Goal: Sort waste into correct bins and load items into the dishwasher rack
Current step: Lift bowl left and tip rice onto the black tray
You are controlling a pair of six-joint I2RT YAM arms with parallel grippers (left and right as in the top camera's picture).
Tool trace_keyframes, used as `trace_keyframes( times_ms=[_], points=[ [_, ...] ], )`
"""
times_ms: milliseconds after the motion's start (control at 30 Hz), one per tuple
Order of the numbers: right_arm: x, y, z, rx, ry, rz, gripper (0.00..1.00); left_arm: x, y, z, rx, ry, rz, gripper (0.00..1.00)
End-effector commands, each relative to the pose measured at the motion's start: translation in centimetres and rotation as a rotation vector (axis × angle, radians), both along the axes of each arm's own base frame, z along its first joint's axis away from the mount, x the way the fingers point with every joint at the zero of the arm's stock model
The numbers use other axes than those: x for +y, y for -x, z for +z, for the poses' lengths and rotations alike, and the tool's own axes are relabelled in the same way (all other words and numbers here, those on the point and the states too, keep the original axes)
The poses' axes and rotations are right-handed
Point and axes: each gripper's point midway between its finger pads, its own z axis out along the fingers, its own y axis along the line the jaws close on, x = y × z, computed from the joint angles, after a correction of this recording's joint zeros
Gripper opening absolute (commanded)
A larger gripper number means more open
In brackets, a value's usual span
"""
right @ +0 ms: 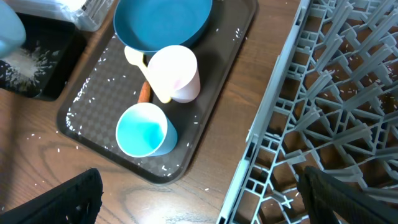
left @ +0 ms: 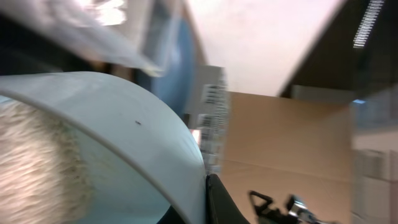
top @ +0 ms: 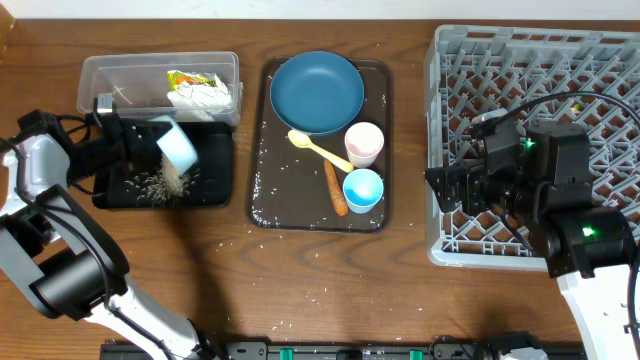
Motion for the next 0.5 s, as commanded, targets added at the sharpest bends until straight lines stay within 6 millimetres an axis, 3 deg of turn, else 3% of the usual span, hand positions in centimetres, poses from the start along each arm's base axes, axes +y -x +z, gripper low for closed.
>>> trace_keyframes(
  times_ms=[0, 467],
  points=[
    [0.57, -0.02, 0.71, -0.01, -0.019, 0.014, 0.99, -0.16, -0.23, 2.73, -0.096, 0.127, 0.002, 0.06],
    [0.56, -0.03, 0.72, -0.01, -0.019, 0.014, 0.99, -0.16, -0.24, 2.7, -0.015, 0.182, 0.015, 0.06]
  ],
)
